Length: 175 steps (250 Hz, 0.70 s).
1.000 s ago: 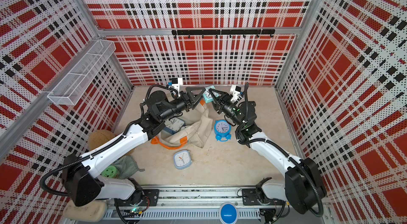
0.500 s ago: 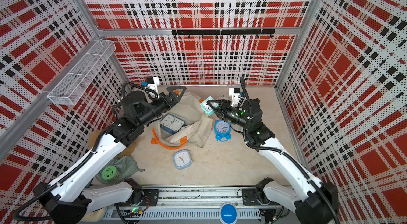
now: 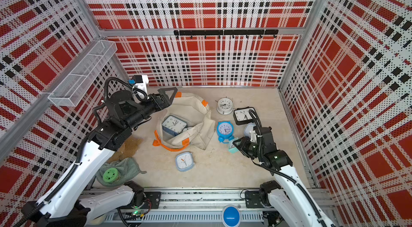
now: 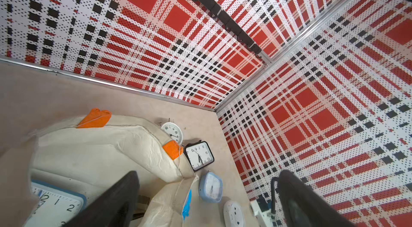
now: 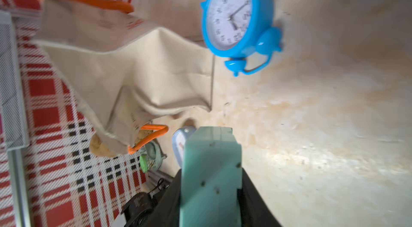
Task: Take the alarm clock out of the canvas bag
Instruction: Place the alarm at the center of the board.
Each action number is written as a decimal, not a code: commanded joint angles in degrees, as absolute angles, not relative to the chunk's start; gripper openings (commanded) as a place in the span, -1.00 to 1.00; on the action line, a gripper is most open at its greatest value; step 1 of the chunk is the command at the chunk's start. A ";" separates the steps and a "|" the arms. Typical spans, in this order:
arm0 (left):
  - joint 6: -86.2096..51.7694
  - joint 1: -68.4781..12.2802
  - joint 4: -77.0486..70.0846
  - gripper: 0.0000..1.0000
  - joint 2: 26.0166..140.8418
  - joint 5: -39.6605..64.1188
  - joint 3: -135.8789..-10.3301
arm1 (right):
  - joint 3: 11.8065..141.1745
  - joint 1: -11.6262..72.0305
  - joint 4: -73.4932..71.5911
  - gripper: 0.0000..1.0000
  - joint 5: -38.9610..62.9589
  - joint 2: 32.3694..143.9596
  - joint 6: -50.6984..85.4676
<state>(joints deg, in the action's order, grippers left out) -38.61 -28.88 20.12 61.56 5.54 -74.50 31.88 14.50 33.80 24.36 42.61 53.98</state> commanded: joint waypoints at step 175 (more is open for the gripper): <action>-39.11 -33.00 19.51 0.99 62.56 2.59 -73.16 | 28.17 1.93 11.15 0.09 26.31 70.76 49.44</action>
